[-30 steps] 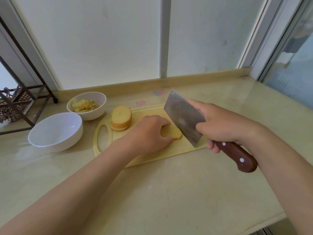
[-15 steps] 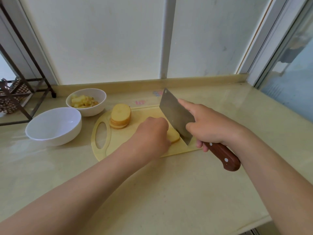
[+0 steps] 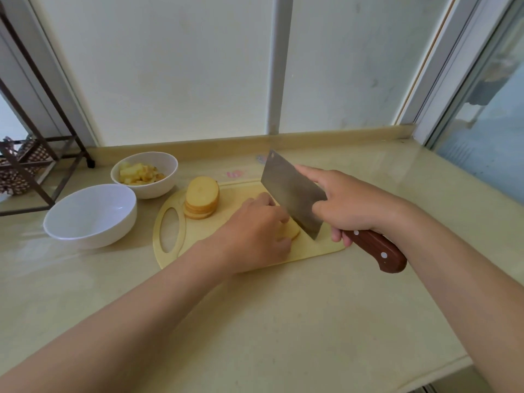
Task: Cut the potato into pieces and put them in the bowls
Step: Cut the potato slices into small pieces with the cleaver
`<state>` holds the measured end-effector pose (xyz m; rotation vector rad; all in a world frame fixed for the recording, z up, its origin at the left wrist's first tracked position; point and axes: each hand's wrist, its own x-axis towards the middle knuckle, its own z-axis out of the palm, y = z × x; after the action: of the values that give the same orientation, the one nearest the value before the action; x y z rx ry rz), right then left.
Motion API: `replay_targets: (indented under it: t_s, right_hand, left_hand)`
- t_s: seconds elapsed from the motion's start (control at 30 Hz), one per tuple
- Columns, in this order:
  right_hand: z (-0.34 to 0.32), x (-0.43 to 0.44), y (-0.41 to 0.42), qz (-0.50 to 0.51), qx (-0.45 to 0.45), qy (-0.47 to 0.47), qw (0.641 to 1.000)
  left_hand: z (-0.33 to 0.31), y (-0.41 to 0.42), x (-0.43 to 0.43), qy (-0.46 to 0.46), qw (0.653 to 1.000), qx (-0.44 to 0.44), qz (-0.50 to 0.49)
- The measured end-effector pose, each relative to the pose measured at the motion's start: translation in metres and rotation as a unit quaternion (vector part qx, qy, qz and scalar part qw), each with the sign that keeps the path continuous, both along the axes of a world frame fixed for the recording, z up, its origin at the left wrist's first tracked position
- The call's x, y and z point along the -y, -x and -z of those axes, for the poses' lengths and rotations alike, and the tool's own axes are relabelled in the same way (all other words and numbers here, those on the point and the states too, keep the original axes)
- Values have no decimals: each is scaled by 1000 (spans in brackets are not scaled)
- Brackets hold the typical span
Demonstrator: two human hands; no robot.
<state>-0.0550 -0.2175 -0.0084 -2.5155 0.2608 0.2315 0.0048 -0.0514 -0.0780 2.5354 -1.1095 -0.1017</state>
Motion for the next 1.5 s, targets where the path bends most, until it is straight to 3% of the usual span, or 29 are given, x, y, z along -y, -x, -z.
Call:
replay_targets:
  t_s: [0.17,0.43,0.93,1.27,1.5]
  right_hand:
    - [-6,3,10,9,-3,4,1000]
    - [-6,-8,17,-1,-21,20,1000]
    - [-11,-21,40,-6,-56,62,997]
    - [4,-30,14,55,-30,12,998]
    - [-6,-43,15,20,-25,46,998]
  left_hand:
    - [15,-9,-9,70,989,61,114]
    - [19,-10,-12,97,979,100,150]
    - [28,-13,-14,131,974,90,163]
    - [29,-13,-15,152,971,93,161]
    - [29,-12,-22,157,969,101,161]
